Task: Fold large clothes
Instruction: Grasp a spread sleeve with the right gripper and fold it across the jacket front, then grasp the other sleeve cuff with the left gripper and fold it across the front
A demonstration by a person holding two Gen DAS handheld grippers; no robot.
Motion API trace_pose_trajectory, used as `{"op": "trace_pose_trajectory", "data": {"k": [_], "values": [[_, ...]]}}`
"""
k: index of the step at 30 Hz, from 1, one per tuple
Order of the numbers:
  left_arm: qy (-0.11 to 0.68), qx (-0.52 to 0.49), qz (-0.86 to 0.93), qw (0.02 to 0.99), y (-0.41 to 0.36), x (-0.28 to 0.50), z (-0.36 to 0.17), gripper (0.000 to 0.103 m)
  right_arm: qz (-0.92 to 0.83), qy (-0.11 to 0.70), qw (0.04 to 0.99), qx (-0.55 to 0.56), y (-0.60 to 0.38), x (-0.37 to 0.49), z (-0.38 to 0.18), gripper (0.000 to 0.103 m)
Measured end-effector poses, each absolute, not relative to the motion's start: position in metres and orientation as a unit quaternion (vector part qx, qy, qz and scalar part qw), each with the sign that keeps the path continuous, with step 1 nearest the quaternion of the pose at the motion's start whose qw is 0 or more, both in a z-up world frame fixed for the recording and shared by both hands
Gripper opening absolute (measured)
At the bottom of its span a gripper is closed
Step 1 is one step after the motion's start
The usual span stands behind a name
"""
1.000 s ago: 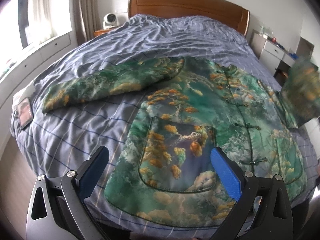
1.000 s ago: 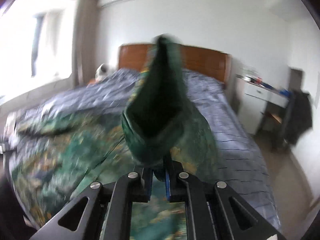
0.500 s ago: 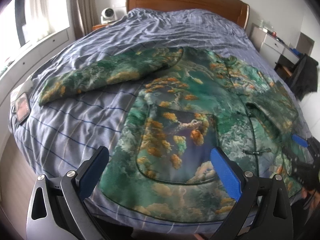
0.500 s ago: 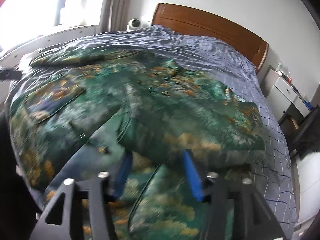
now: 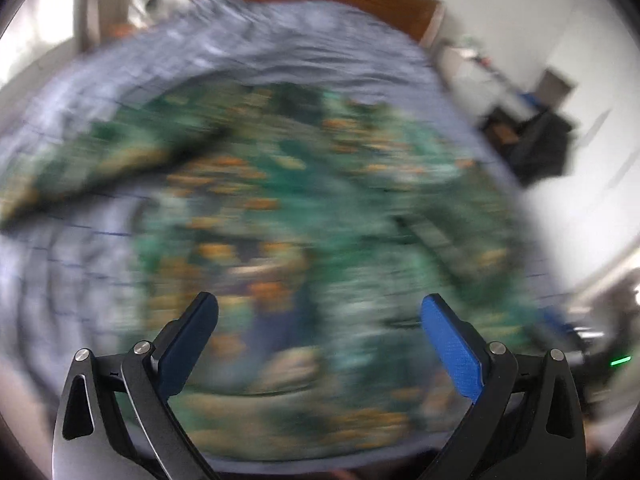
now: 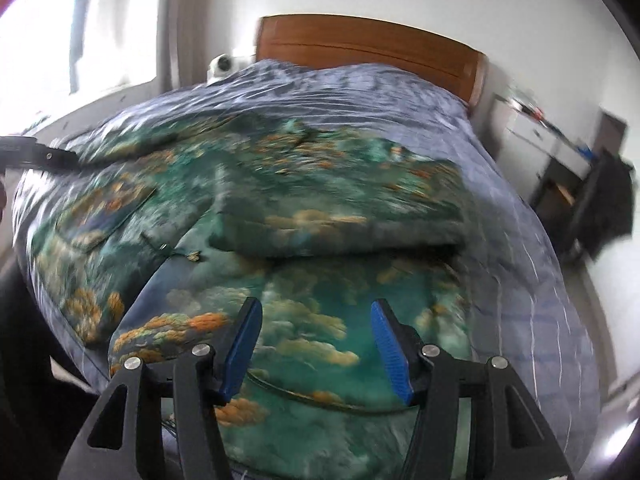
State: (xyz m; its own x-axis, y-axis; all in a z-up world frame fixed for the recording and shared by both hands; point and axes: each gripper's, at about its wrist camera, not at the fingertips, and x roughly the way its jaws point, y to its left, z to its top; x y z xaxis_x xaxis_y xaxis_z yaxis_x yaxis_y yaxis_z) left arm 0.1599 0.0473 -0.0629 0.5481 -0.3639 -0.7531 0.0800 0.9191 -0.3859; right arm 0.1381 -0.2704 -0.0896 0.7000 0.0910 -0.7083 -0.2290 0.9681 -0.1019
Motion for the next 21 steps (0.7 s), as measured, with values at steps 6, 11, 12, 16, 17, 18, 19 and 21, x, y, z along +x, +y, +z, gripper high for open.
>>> {"op": "trace_pose_trajectory", "data": {"k": [6,11,12,16,17,18,19,21], "values": [[0.509,-0.229,-0.289,0.777,-0.016,0.218,-0.081,0.101,0.057,0.369,0.927,-0.033,-0.294,0.127,-0.084,0.058],[0.572,-0.21,-0.289,0.739,-0.069,0.265,-0.125,0.1,0.06,0.359,0.931,-0.028,-0.296,0.121,-0.081,0.058],[0.58,-0.207,-0.281,0.736,-0.074,0.27,-0.132,0.099,0.061,0.357,0.932,-0.027,-0.296,0.119,-0.08,0.058],[0.603,-0.174,-0.233,0.743,-0.087,0.282,-0.143,0.043,0.058,0.349,0.935,-0.027,-0.298,0.112,-0.076,0.058],[0.608,-0.167,-0.224,0.743,-0.089,0.282,-0.143,0.015,0.055,0.349,0.935,-0.027,-0.3,0.111,-0.076,0.058],[0.613,-0.166,-0.219,0.741,-0.09,0.282,-0.142,0.01,0.052,0.348,0.936,-0.026,-0.301,0.11,-0.075,0.058],[0.616,-0.17,-0.215,0.739,-0.089,0.282,-0.141,0.008,0.05,0.349,0.936,-0.024,-0.303,0.109,-0.075,0.058],[0.611,-0.158,-0.21,0.746,-0.092,0.28,-0.127,0.007,0.046,0.35,0.936,-0.019,-0.306,0.108,-0.073,0.058]]}}
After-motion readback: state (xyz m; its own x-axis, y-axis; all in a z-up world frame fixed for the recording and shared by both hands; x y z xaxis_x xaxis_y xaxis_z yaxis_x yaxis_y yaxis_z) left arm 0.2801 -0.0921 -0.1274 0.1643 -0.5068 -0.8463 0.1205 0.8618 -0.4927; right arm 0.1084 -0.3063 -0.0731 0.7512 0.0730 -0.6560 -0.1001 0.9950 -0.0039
